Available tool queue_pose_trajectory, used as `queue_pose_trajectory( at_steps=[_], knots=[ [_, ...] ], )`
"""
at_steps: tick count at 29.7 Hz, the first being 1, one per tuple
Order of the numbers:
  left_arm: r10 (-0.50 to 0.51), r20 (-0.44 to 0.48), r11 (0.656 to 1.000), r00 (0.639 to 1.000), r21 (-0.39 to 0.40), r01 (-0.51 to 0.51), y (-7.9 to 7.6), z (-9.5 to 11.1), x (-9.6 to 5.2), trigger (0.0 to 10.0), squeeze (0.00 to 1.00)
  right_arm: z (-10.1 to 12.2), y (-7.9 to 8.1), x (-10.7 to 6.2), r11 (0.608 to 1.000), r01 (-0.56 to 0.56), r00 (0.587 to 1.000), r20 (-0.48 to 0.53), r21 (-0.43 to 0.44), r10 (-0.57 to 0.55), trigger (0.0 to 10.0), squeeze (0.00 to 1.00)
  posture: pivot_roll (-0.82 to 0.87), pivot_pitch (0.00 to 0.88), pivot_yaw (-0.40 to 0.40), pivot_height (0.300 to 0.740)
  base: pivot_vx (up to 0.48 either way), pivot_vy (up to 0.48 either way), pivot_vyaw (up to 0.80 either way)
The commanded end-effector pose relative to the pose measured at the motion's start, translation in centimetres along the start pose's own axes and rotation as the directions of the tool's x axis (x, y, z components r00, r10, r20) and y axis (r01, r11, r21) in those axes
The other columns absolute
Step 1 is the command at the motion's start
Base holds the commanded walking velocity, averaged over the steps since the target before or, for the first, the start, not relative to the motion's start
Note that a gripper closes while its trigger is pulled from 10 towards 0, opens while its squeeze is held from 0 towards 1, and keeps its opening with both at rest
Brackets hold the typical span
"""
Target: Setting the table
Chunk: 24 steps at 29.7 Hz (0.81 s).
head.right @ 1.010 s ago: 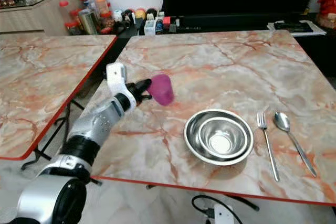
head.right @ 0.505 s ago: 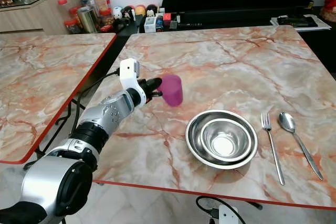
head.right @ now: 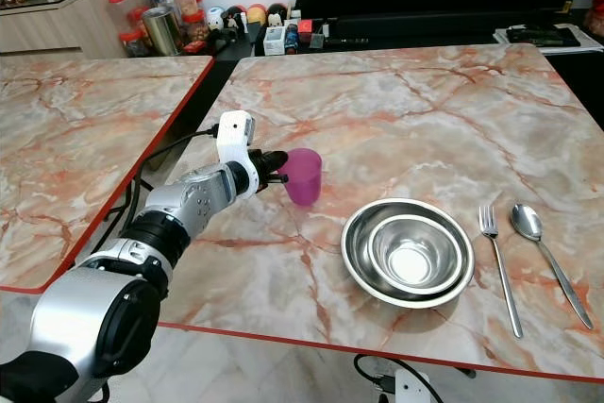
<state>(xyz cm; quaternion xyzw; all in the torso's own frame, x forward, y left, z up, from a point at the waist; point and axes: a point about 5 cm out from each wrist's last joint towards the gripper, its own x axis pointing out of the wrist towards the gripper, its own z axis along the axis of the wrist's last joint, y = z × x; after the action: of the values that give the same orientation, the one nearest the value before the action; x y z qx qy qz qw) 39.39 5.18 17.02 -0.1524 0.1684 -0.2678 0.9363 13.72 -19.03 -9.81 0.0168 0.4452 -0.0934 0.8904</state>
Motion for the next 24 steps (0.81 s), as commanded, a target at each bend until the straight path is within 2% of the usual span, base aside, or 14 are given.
queue_pose_trajectory(
  at_steps=[1, 15, 16, 17, 18, 19, 20, 24],
  knots=[
    [-0.010, -0.021, 1.000, 1.000, 0.012, 0.010, -0.02, -0.11, 0.00, 10.0, 0.00, -1.29, 0.67, -0.34, 1.000, -0.012, 0.999, -0.050, 0.023, 0.013, 10.0, 0.00, -0.07, 0.000, 0.160, 0.719, 0.000, 0.000, 0.00],
    [-0.003, -0.055, 1.000, 0.998, 0.022, 0.004, 0.10, -0.65, 0.05, 10.0, 0.00, -1.57, 0.27, -0.43, 1.000, -0.003, 0.998, -0.059, 0.022, 0.005, 10.0, 0.00, -0.08, 0.000, 0.154, 0.719, 0.000, 0.000, 0.00],
    [-0.004, -0.055, 1.000, 0.998, 0.023, 0.005, 0.07, -0.66, 0.06, 10.0, 0.12, -1.56, 0.25, -0.43, 1.000, -0.004, 0.998, -0.059, 0.021, 0.005, 10.0, 0.00, -0.08, 0.000, 0.154, 0.719, 0.000, 0.000, 0.00],
    [-0.006, -0.055, 1.000, 0.998, 0.025, 0.007, 0.05, -0.67, 0.07, 10.0, 0.30, -1.56, 0.25, -0.42, 1.000, -0.004, 0.998, -0.059, 0.022, 0.005, 10.0, 0.00, -0.08, 0.000, 0.154, 0.719, 0.000, 0.000, 0.00],
    [-0.008, -0.055, 1.000, 0.998, 0.025, 0.009, 0.03, -0.68, 0.07, 10.0, 0.31, -1.55, 0.27, -0.42, 1.000, -0.005, 0.998, -0.059, 0.022, 0.006, 10.0, 0.00, -0.08, 0.000, 0.154, 0.719, 0.000, 0.000, 0.00],
    [-0.013, -0.055, 1.000, 0.998, 0.026, 0.014, 0.01, -0.70, 0.07, 10.0, 0.82, -1.55, 0.31, -0.42, 1.000, -0.006, 0.998, -0.059, 0.022, 0.007, 10.0, 0.00, -0.08, 0.000, 0.154, 0.719, 0.000, 0.000, 0.00],
    [-0.015, -0.055, 1.000, 0.998, 0.026, 0.016, -0.01, -0.72, 0.08, 10.0, 1.00, -1.55, 0.34, -0.42, 1.000, -0.007, 0.998, -0.059, 0.022, 0.008, 10.0, 0.00, -0.08, 0.000, 0.154, 0.719, 0.000, 0.000, 0.00],
    [-0.023, -0.053, 0.999, 0.998, 0.031, 0.025, -0.10, -0.72, 0.10, 10.0, 1.00, -1.57, 0.39, -0.42, 1.000, -0.009, 0.998, -0.061, 0.021, 0.010, 10.0, 0.00, -0.08, 0.000, 0.153, 0.719, 0.000, 0.000, 0.00]
  ],
)
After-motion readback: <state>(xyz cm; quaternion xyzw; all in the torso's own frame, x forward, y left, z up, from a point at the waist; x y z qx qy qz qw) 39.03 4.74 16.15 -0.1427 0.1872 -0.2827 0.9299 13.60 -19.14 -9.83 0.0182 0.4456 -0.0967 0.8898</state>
